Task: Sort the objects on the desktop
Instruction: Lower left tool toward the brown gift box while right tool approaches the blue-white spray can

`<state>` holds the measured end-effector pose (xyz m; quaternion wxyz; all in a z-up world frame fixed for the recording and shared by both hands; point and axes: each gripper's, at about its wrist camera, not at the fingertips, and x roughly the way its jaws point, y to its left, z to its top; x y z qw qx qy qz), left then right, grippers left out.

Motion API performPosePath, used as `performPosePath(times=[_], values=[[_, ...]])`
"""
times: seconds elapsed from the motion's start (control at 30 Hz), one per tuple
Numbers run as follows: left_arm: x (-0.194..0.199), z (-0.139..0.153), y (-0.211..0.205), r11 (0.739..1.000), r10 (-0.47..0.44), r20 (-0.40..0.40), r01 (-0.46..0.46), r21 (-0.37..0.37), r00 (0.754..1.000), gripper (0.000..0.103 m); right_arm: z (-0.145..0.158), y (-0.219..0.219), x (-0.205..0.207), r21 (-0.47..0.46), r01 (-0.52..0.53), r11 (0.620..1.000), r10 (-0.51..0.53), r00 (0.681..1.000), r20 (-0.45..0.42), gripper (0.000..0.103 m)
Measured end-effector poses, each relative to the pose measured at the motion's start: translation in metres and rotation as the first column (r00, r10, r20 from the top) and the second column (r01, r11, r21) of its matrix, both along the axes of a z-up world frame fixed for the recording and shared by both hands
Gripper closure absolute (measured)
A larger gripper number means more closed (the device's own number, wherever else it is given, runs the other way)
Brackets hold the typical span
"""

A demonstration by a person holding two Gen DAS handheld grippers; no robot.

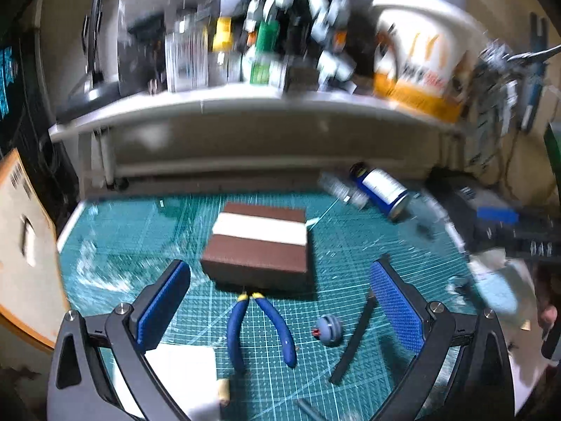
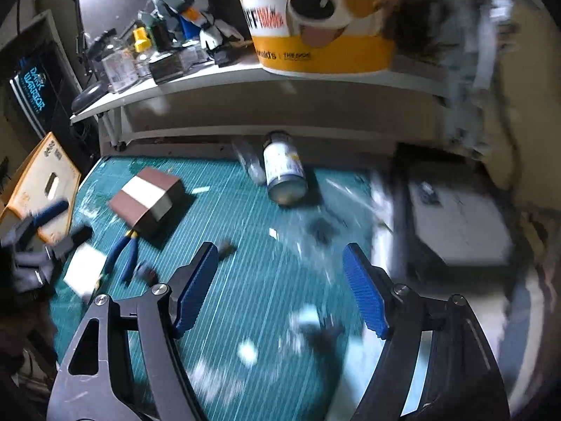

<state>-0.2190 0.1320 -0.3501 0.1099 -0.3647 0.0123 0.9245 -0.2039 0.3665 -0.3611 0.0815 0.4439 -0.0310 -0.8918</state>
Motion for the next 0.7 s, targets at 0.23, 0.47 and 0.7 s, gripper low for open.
performPosePath(times=[0.23, 0.47, 0.7], values=[[-0.019, -0.031, 0.005, 0.998, 0.053, -0.001, -0.053, -0.040, 0.999, 0.000, -0.042, -0.006, -0.071, -0.014, -0.031, 0.999, 0.031, 0.999, 0.014, 0.031], [-0.037, -0.039, -0.005, 0.998, 0.050, 0.044, -0.049, -0.025, 0.998, 0.000, -0.068, -0.018, -0.105, -0.008, -0.069, 0.998, 0.069, 0.997, 0.024, 0.031], [-0.048, -0.039, -0.006, 0.998, 0.013, 0.033, -0.011, -0.058, 0.999, 0.000, -0.082, -0.023, -0.119, -0.021, -0.058, 0.998, 0.059, 0.997, 0.048, 0.031]])
